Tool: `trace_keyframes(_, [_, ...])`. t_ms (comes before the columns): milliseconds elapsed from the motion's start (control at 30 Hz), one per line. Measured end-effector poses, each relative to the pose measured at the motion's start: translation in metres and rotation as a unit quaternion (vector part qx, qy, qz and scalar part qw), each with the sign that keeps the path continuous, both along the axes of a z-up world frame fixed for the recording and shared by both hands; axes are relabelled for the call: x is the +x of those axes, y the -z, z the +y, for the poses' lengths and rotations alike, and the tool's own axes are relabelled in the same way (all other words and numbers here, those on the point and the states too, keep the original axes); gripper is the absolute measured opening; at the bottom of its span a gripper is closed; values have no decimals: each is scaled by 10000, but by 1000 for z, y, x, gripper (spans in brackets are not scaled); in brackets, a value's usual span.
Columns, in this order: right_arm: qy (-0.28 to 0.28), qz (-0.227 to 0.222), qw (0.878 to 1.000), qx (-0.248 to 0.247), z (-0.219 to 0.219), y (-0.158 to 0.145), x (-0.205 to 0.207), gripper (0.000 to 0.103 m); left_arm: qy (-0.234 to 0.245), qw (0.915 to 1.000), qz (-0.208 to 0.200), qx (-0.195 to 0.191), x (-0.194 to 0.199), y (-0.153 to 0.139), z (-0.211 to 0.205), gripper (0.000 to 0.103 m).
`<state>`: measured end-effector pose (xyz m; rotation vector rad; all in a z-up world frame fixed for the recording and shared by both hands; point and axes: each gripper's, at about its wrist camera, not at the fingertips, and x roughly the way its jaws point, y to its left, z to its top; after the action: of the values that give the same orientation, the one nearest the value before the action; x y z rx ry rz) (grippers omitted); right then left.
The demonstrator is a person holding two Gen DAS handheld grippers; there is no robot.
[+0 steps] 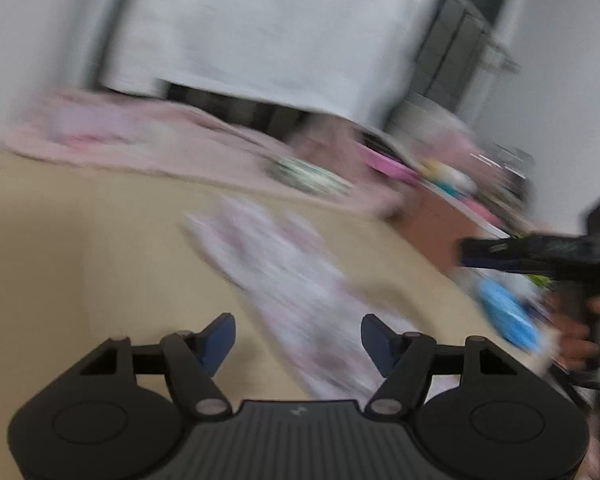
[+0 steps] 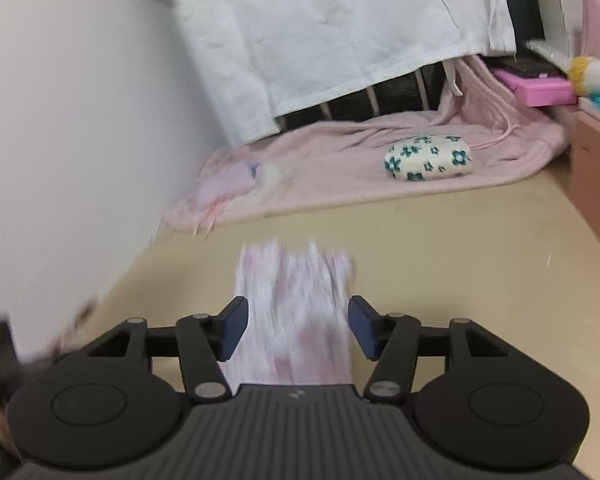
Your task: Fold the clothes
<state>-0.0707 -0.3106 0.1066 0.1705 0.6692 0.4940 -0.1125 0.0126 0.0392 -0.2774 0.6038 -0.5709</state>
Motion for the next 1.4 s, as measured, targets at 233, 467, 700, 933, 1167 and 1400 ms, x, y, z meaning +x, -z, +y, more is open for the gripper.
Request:
trace_keyframes(233, [-248, -312, 9991, 122, -15, 68, -62, 38, 775, 9957, 305, 401, -29, 29, -61, 48])
trace_keyframes(467, [-704, -394, 9967, -5, 19, 98, -80, 17, 217, 9944, 272, 999, -23, 38, -35, 15])
trace_keyframes(700, [-1549, -1512, 9740, -675, 43, 79, -126, 66, 616, 9945, -291, 796, -51, 20, 16, 73])
trace_keyframes(933, [-2995, -2612, 8931, -2109, 89, 99, -140, 67, 1914, 9515, -1391, 1965, -66, 37, -17, 77])
trace_keyframes(1167, [-3547, -2215, 8782, -2319, 94, 104, -119, 49, 2024, 9523, -1217, 1931, -54, 45, -16, 29])
trace_keyframes(1400, [-3930, -1199, 9021, -1321, 81, 79, -101, 13, 2529, 9419, -1227, 1839, -70, 33, 1, 25])
